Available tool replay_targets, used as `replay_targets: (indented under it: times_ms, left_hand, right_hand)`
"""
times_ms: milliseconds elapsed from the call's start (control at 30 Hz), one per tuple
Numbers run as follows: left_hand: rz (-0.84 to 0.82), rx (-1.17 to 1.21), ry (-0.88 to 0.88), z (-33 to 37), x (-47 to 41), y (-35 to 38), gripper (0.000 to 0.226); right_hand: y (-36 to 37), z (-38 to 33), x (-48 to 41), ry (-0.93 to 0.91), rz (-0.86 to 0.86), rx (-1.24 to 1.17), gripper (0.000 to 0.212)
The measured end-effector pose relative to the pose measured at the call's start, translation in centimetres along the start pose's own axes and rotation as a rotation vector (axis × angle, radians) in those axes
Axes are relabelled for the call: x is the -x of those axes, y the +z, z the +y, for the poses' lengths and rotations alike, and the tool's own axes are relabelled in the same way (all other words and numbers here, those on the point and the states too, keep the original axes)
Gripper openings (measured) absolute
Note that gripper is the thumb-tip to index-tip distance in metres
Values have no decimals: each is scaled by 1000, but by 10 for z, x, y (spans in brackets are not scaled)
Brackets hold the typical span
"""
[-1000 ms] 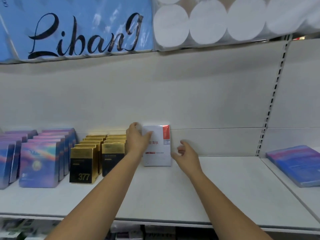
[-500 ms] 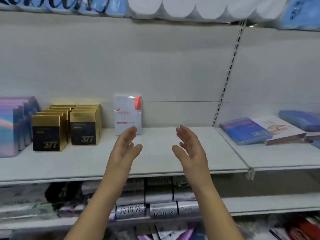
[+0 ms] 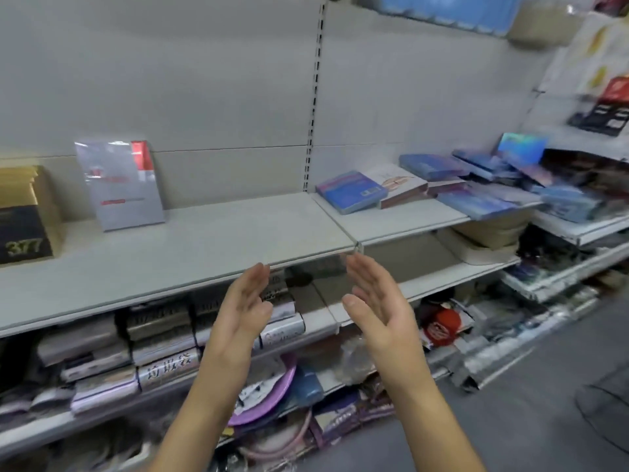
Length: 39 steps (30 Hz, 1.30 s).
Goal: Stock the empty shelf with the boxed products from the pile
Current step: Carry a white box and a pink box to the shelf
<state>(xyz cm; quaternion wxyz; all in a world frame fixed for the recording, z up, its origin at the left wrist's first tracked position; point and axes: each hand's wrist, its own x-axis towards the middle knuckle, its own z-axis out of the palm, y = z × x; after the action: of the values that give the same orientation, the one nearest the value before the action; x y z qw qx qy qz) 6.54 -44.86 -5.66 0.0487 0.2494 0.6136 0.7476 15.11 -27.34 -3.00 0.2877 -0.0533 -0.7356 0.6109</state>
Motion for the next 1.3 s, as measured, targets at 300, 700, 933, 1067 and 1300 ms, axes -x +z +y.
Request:
replay_targets:
  times_ms: [300,700,933,1067,1300]
  left_hand:
    - [-93,37,-28,-17,-18,125,53]
    - [-105,-31,-111,-57,-93,318,64]
    - [-30,-110,-72,-63,-145,351,47]
    - [43,-159,-66,-72,-198,349,41]
    - [225,-273,-91,-77,-292,323,35]
  right_hand:
    - [-127,9,2,51,79,-3,49]
    - [-332,47,-68,144,112,-17,51]
    - [-358,75,-151,134,64,-9,49]
    - [-352,96,-217,142,-5,37,49]
    - [-326,116,-345,228,-154,186,51]
